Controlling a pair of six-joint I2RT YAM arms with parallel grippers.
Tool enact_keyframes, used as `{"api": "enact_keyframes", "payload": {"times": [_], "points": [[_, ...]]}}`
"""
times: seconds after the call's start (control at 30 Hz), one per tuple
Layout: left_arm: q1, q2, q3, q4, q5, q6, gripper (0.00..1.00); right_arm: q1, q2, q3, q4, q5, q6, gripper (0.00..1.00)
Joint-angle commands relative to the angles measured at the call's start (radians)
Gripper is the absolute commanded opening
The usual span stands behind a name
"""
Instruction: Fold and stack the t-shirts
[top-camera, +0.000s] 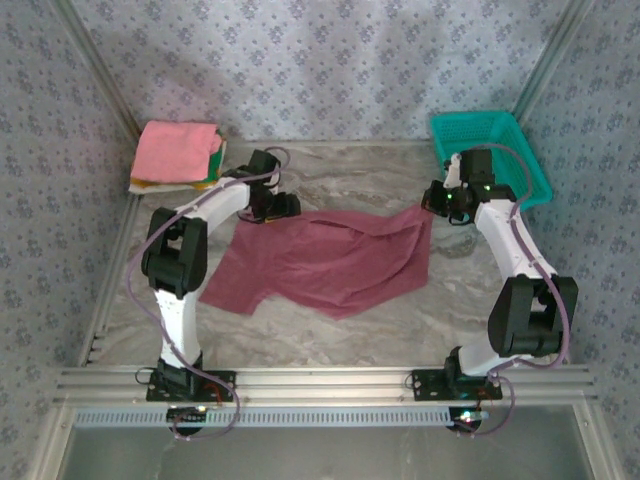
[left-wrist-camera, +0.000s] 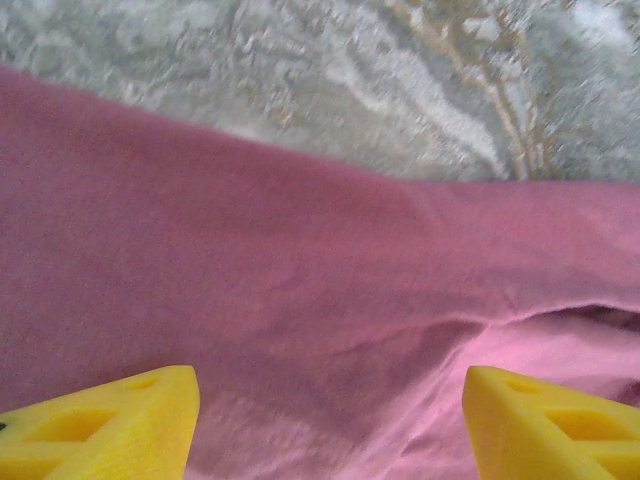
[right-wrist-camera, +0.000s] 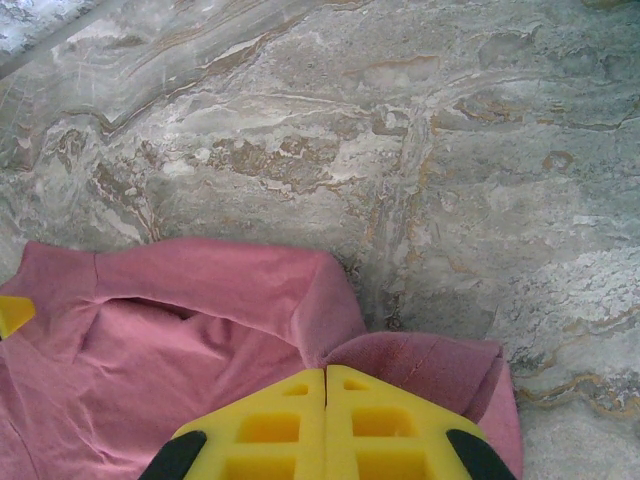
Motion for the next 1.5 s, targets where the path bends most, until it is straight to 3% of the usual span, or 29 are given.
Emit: {"api": "enact_keyframes", "payload": {"times": [0.0, 0.13, 0.43, 0.57, 0.77, 0.9, 1.23, 1.27, 1.3, 1.37, 1.47], "points": [[-0.024, -0.061, -0.016, -0.07, -0.065, -0.019, 0.7, 0.006, 0.002, 0.005, -0.001, 0.005, -0.014, 0.0], [-0.028, -0.06, -0.035, -0.061, -0.113, -0.032, 0.65, 0.007, 0.01, 0.002, 0.004, 0.0, -0.013, 0.0], [-0.021, 0.067, 0.071, -0.029, -0.078, -0.01, 0.53, 0.008, 0.014, -0.001, 0.008, 0.001, -0.017, 0.0], [-0.024, 0.073, 0.055, -0.031, -0.074, -0.009, 0.57, 0.007, 0.015, -0.002, 0.009, -0.001, -0.019, 0.0], [-0.021, 0.082, 0.045, -0.011, -0.102, 0.003, 0.19, 0.006, 0.022, -0.005, 0.011, -0.003, -0.022, 0.0], [-0.023, 0.075, 0.078, -0.029, -0.115, 0.01, 0.0, 0.006, 0.022, -0.004, 0.01, -0.004, -0.022, 0.0], [-0.032, -0.006, 0.079, -0.069, -0.158, 0.051, 0.02, 0.006, 0.02, -0.005, 0.012, -0.006, -0.019, 0.0], [-0.044, 0.0, 0.097, -0.122, -0.183, 0.06, 0.26, 0.006, 0.019, -0.006, 0.013, -0.009, -0.02, 0.0], [-0.06, 0.003, 0.1, -0.143, -0.198, 0.066, 0.33, 0.005, 0.018, -0.005, 0.013, -0.008, -0.019, 0.0], [-0.08, 0.001, 0.07, -0.13, -0.176, 0.056, 0.46, 0.004, 0.019, -0.005, 0.013, -0.006, -0.019, 0.0], [-0.106, 0.012, 0.039, -0.106, -0.171, 0.032, 0.49, 0.004, 0.026, -0.01, 0.02, -0.007, -0.019, 0.0]]}}
